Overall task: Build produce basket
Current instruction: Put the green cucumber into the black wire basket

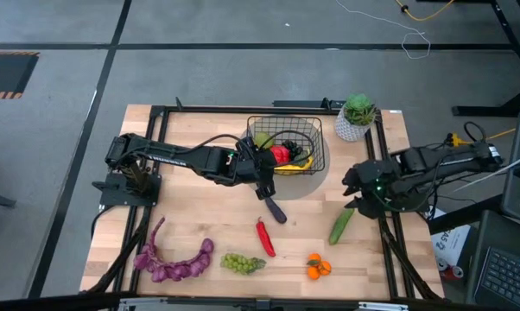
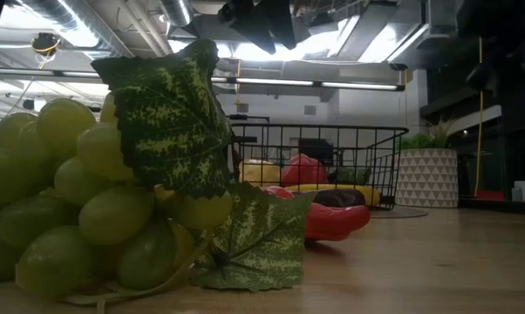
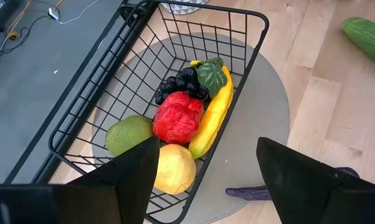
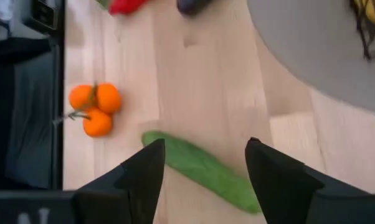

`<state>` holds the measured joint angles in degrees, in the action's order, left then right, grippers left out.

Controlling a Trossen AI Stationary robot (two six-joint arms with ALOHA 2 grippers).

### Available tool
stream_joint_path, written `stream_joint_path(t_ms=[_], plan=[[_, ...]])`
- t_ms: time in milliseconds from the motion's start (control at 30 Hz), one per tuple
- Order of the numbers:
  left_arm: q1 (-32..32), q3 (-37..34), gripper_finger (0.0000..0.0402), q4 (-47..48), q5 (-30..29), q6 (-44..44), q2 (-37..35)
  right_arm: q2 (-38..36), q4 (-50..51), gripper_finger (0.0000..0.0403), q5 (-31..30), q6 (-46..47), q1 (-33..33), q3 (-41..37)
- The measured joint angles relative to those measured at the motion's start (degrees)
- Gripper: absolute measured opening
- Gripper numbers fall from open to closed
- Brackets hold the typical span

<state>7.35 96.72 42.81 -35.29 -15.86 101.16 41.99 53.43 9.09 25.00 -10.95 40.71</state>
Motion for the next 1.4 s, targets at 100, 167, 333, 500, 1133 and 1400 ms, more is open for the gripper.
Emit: stream_joint_path(t_ms=[100,167,333,500,1133,1400], plan=[[0.0,0.0,0.0264,0.0,0.0,0.0,0.0,0.0,0.8,0.0222,-0.4,2.1,-2.6,-0.2],[0.0,0.0,0.0264,0.0,0.0,0.0,0.0,0.1,-0.9,0.0222,-0.1,3.3,-4.3,-1.4],[0.0,0.0,0.0264,0.0,0.0,0.0,0.0,2.1,-3.6,0.0222,0.0,6.5,-8.6,-5.7],[0.0,0.0,0.0264,0.0,0.0,0.0,0.0,5.8,-10.5,0.0222,-2.8,7.7,-11.1,-10.7],[0.0,0.0,0.0264,0.0,0.0,0.0,0.0,22.3,-13.7,0.0222,-3.2,4.3,-16.8,-11.5],[0.0,0.0,0.0264,0.0,0.0,0.0,0.0,23.8,-13.8,0.0222,-3.8,14.2,-17.3,-11.5]])
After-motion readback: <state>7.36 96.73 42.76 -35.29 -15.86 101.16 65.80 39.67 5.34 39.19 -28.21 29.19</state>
